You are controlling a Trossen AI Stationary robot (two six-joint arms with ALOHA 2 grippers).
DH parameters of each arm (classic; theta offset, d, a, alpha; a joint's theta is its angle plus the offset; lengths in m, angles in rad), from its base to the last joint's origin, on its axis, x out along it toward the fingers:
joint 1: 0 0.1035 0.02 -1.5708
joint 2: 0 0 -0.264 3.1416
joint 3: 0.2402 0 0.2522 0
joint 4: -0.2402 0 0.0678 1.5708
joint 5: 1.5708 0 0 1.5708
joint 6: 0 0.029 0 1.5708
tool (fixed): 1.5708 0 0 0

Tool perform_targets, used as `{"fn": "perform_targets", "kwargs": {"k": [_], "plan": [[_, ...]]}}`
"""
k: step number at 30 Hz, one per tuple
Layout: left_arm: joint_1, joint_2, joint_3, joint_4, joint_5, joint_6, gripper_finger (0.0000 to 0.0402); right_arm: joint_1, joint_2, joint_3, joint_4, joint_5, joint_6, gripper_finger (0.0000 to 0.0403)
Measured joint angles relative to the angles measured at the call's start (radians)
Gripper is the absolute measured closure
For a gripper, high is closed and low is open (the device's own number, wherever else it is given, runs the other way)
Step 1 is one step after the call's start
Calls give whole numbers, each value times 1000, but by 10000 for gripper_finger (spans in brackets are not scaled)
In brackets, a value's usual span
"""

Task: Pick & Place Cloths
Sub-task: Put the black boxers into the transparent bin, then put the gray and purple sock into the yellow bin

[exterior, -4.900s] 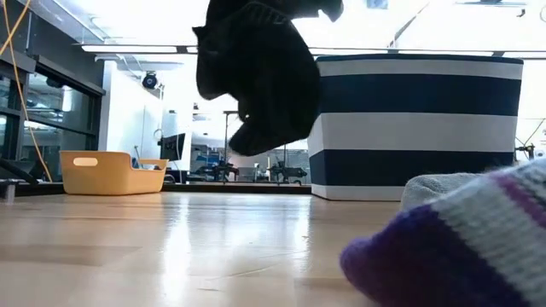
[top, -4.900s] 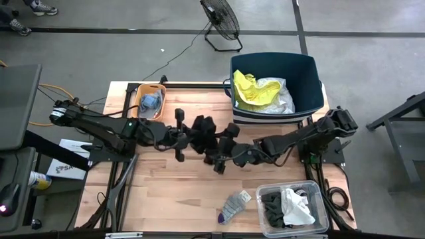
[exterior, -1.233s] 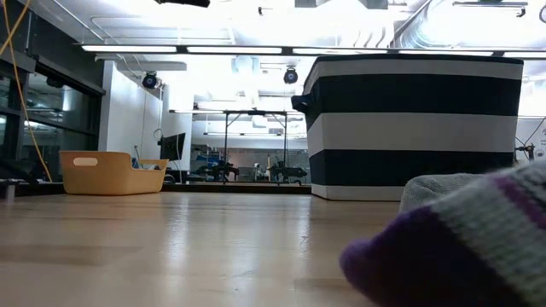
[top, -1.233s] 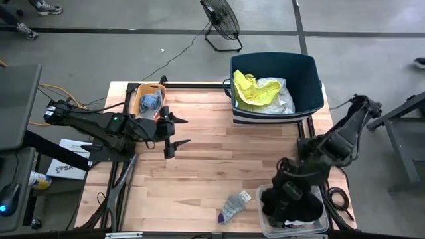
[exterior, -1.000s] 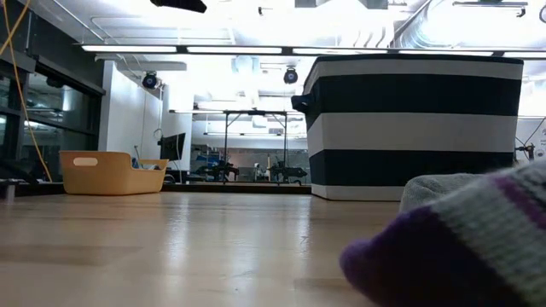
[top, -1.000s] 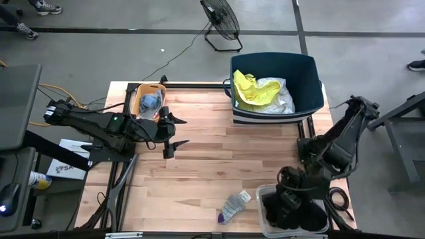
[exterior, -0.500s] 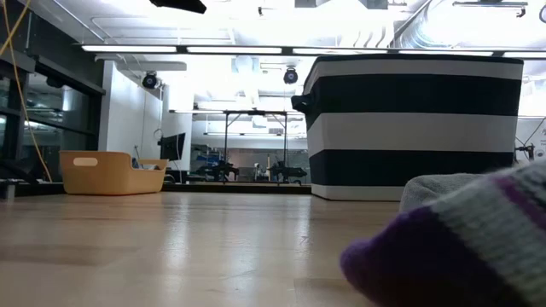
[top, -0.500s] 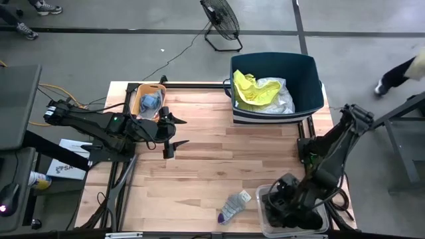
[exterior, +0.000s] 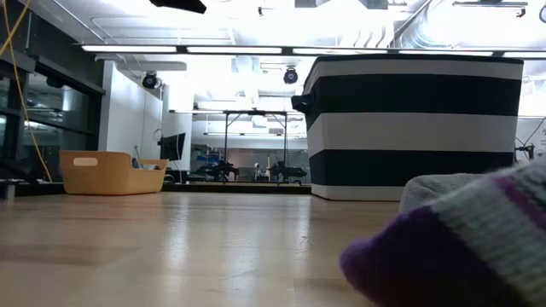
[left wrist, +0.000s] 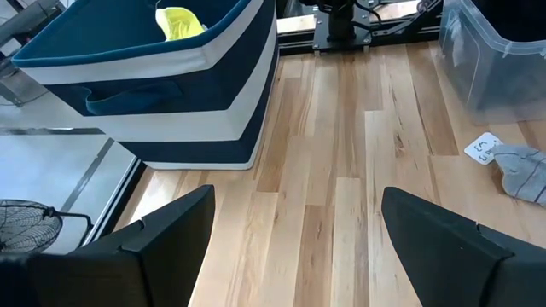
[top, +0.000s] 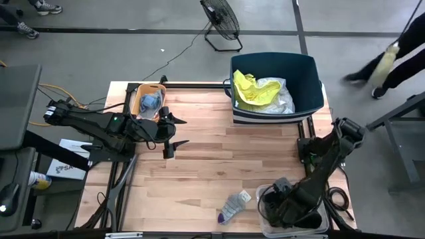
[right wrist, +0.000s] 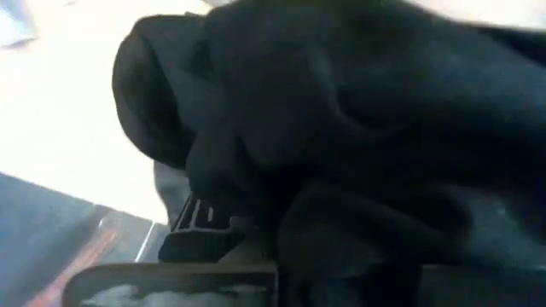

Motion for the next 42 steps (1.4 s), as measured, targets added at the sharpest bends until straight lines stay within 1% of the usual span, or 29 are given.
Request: {"fn": "perform_targets", "kwargs": {"k": [6,8,12,17,21,29,33,37,42], "plan": [[0,0,0,0,0,-5,74,-10,99,4,10,6,27,384],[0,0,0,0,0,-7,74,-10,121,5,5,25,43,384],[0,0,0,0,0,-15,74,-9,134,1,15,78,74,384],[0,0,0,1,0,-16,74,-8,127,1,29,68,69,377],[0,0,0,0,0,-20,74,-8,106,0,44,61,67,343],[0,0,0,0,2,-23,74,-4,6,-1,45,70,67,223],[0,0,0,0,2,-23,74,-4,-49,-1,42,70,68,176],[0,0,0,0,5,-23,74,-1,-121,-1,37,50,83,156],[0,0,0,0,7,-23,74,2,-220,-1,5,66,96,153]]}}
